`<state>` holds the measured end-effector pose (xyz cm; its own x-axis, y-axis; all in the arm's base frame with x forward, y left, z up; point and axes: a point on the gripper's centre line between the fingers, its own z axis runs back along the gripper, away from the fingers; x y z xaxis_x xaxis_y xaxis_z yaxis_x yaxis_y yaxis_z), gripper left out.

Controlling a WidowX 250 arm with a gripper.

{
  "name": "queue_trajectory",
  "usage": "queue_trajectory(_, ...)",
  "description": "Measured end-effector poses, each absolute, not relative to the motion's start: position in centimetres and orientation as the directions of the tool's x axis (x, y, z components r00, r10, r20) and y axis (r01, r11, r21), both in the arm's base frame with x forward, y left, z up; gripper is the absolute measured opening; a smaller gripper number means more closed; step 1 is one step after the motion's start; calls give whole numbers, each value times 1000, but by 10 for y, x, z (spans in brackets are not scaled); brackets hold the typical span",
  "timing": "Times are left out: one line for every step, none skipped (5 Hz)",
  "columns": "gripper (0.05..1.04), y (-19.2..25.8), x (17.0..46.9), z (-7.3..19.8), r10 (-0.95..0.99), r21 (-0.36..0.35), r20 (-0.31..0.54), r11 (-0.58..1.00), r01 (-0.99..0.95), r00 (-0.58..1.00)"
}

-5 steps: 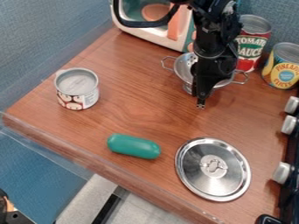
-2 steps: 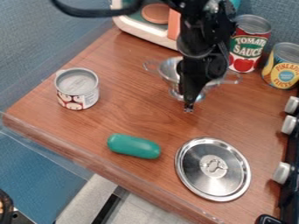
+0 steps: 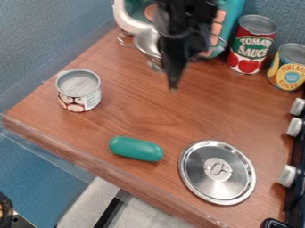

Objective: Move the colander in front of the microwave

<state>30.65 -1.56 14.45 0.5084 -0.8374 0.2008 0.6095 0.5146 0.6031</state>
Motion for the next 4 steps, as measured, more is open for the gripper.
queue_trajectory(72,22,308,147,-770,627,188,572,530,609)
queue_trajectory(72,50,323,142,-715,618,192,620,483,672)
queue_trajectory(72,77,341,130,-677,610,158,640,468,719)
queue_trajectory(70,84,347,128,-659,619,163,648,443,735)
